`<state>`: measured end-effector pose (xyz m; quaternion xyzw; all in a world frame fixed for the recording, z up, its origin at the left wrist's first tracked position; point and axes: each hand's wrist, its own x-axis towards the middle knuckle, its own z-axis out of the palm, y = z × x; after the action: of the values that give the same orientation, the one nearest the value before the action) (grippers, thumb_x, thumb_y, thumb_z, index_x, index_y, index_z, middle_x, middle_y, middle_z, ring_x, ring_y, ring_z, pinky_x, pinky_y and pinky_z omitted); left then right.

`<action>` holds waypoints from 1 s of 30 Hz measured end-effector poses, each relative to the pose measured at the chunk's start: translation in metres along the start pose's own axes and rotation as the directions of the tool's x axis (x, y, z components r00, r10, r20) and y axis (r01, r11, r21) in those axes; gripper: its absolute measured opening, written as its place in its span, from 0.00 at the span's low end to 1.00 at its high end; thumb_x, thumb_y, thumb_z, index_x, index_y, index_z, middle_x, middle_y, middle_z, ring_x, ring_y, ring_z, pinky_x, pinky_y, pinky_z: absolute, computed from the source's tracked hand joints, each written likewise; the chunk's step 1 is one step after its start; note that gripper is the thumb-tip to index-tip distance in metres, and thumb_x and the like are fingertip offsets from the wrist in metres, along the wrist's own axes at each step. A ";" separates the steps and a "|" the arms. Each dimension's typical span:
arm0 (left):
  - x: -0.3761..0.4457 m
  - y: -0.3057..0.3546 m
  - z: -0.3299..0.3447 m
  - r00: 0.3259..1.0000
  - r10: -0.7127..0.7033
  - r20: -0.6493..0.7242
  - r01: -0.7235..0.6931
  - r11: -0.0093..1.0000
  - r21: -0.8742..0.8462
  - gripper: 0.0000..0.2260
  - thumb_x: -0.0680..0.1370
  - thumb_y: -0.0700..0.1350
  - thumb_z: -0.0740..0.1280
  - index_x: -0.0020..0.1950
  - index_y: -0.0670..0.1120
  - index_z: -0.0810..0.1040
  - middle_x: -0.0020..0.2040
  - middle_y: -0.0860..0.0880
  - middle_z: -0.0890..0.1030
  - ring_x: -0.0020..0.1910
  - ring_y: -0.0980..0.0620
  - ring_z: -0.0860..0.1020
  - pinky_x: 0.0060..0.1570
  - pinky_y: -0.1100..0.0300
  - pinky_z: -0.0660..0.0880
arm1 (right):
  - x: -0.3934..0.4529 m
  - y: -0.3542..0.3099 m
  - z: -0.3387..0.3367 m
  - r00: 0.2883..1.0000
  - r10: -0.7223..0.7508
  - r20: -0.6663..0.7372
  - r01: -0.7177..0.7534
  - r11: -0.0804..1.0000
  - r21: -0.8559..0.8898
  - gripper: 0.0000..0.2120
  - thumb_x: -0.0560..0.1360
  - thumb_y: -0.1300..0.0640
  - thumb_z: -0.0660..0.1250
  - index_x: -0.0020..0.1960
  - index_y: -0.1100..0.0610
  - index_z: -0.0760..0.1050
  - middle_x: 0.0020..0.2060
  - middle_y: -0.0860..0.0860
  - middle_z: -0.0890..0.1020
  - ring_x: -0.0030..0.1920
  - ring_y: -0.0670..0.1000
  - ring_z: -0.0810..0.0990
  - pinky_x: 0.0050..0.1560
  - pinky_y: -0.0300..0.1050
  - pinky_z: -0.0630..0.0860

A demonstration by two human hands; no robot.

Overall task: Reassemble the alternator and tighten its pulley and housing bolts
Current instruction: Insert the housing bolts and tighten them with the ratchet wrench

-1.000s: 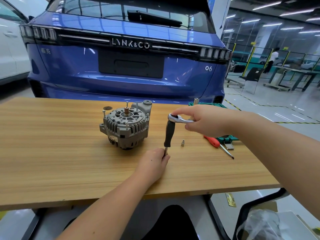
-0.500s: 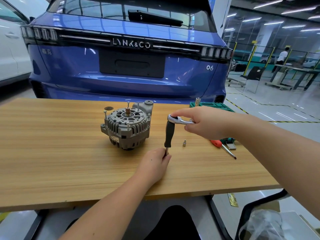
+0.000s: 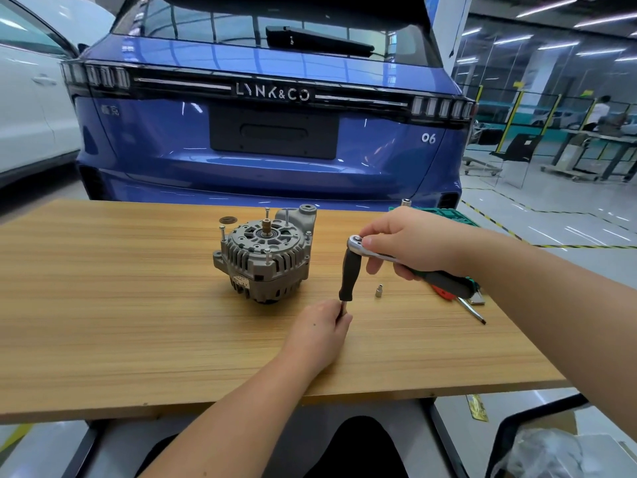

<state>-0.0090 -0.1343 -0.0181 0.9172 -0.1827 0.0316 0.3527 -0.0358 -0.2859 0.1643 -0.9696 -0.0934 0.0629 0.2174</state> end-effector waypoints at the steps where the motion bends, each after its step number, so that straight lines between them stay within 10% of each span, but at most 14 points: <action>1: 0.000 0.000 0.000 1.000 -0.001 0.001 0.001 1.000 -0.001 0.07 0.85 0.51 0.63 0.47 0.53 0.73 0.42 0.57 0.74 0.40 0.59 0.72 0.36 0.65 0.65 | 0.001 0.000 -0.001 1.000 -0.007 0.002 0.007 0.999 -0.032 0.11 0.85 0.52 0.57 0.61 0.48 0.77 0.41 0.41 0.86 0.26 0.47 0.76 0.28 0.39 0.75; 11: 0.001 0.000 0.000 1.000 -0.018 0.025 0.018 1.000 0.012 0.07 0.86 0.52 0.62 0.49 0.53 0.72 0.43 0.57 0.74 0.40 0.59 0.73 0.35 0.64 0.66 | 0.012 0.001 0.002 1.000 0.016 -0.021 -0.018 0.996 -0.093 0.15 0.84 0.59 0.55 0.55 0.47 0.79 0.36 0.49 0.84 0.22 0.45 0.73 0.23 0.37 0.70; 14: 0.003 -0.002 0.001 0.999 -0.046 0.028 0.046 0.999 0.008 0.10 0.85 0.53 0.62 0.44 0.55 0.71 0.42 0.57 0.75 0.40 0.58 0.73 0.35 0.63 0.66 | 0.010 -0.006 0.002 0.972 -0.079 -0.222 0.010 0.955 -0.295 0.14 0.85 0.56 0.55 0.62 0.49 0.78 0.48 0.48 0.83 0.39 0.47 0.79 0.39 0.43 0.77; 18: 0.004 -0.008 0.002 0.998 -0.056 0.004 0.056 0.998 0.020 0.11 0.85 0.52 0.61 0.43 0.55 0.71 0.41 0.57 0.75 0.39 0.57 0.72 0.34 0.60 0.63 | -0.025 -0.010 0.041 0.538 -0.613 -0.578 0.486 0.787 -0.382 0.07 0.79 0.60 0.64 0.47 0.59 0.81 0.37 0.49 0.79 0.37 0.49 0.75 0.42 0.41 0.73; 20: 0.006 -0.009 0.002 0.999 -0.019 0.044 0.015 0.996 0.086 0.06 0.85 0.51 0.59 0.53 0.54 0.75 0.47 0.56 0.79 0.41 0.57 0.72 0.35 0.61 0.63 | -0.040 -0.006 0.085 0.692 -0.443 -0.570 0.531 0.847 -0.014 0.05 0.75 0.52 0.68 0.46 0.52 0.82 0.35 0.44 0.80 0.36 0.44 0.77 0.38 0.32 0.70; 22: 0.006 -0.007 0.000 0.999 -0.008 0.052 0.003 0.996 0.089 0.09 0.85 0.50 0.59 0.59 0.55 0.77 0.53 0.56 0.81 0.42 0.60 0.73 0.36 0.64 0.64 | -0.034 -0.006 0.116 0.937 -0.005 -0.350 0.201 0.827 0.525 0.16 0.75 0.43 0.71 0.59 0.49 0.80 0.44 0.39 0.82 0.48 0.41 0.79 0.47 0.31 0.73; 25: 0.001 -0.006 -0.003 0.999 -0.054 0.010 0.054 0.998 -0.045 0.11 0.85 0.52 0.61 0.42 0.55 0.72 0.42 0.56 0.77 0.38 0.59 0.72 0.33 0.63 0.64 | 0.007 -0.001 0.122 0.925 0.372 -0.080 -0.066 0.362 0.930 0.26 0.77 0.37 0.65 0.66 0.54 0.75 0.58 0.51 0.79 0.61 0.51 0.77 0.67 0.53 0.72; 30: -0.003 -0.007 -0.016 0.996 -0.094 0.011 0.095 0.994 -0.060 0.13 0.85 0.52 0.63 0.40 0.53 0.70 0.41 0.54 0.76 0.39 0.55 0.74 0.36 0.58 0.67 | 0.054 -0.014 0.096 0.913 0.364 -0.184 0.135 0.157 0.978 0.18 0.80 0.42 0.65 0.55 0.56 0.80 0.49 0.54 0.84 0.53 0.53 0.83 0.57 0.52 0.78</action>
<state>-0.0082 -0.1181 -0.0115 0.9139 -0.1415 0.0057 0.3805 -0.0013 -0.2232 0.0795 -0.5925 0.0894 -0.0642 0.7980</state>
